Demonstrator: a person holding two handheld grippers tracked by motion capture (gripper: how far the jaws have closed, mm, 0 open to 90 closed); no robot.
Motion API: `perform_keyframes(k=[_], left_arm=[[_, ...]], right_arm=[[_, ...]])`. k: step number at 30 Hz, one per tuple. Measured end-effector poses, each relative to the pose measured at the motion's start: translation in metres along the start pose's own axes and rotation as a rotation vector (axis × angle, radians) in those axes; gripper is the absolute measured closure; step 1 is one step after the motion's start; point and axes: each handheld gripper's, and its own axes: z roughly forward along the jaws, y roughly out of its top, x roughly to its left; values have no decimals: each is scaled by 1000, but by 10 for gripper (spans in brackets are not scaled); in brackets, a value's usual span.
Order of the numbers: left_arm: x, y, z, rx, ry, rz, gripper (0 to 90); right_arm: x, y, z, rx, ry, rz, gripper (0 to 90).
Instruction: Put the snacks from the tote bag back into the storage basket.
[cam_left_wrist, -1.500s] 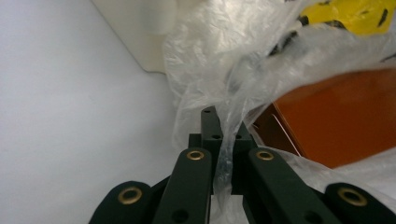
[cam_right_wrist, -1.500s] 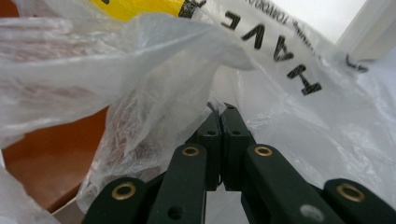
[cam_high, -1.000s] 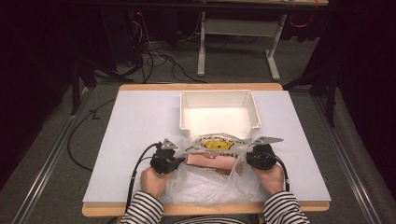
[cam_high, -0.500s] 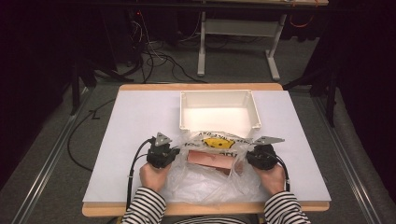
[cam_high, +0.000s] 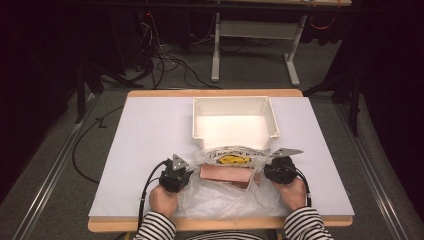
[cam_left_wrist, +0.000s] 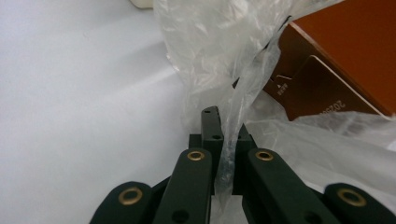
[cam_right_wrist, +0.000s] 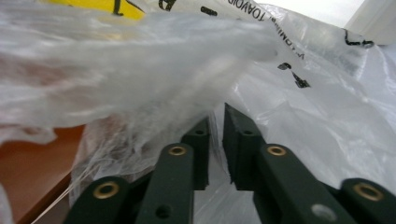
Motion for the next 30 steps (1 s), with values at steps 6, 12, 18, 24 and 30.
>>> perform_keyframes(k=[6, 12, 18, 24, 30], left_arm=[[-4, -7, -1, -40, 10, -13, 900], [-5, -11, -1, -62, 14, -17, 900], [-8, -11, -1, -60, 30, -5, 900], [-8, -10, -1, -59, 37, -9, 900], [-9, -11, -1, -62, 41, -18, 900]], right_arm=[[3, 0, -19, -55, -15, -1, 652], [16, 3, -56, -131, -9, -28, 546], [22, -5, -74, -161, -22, -12, 522], [22, -18, -97, -201, 6, 16, 493], [41, -21, -80, -143, 49, -47, 459]])
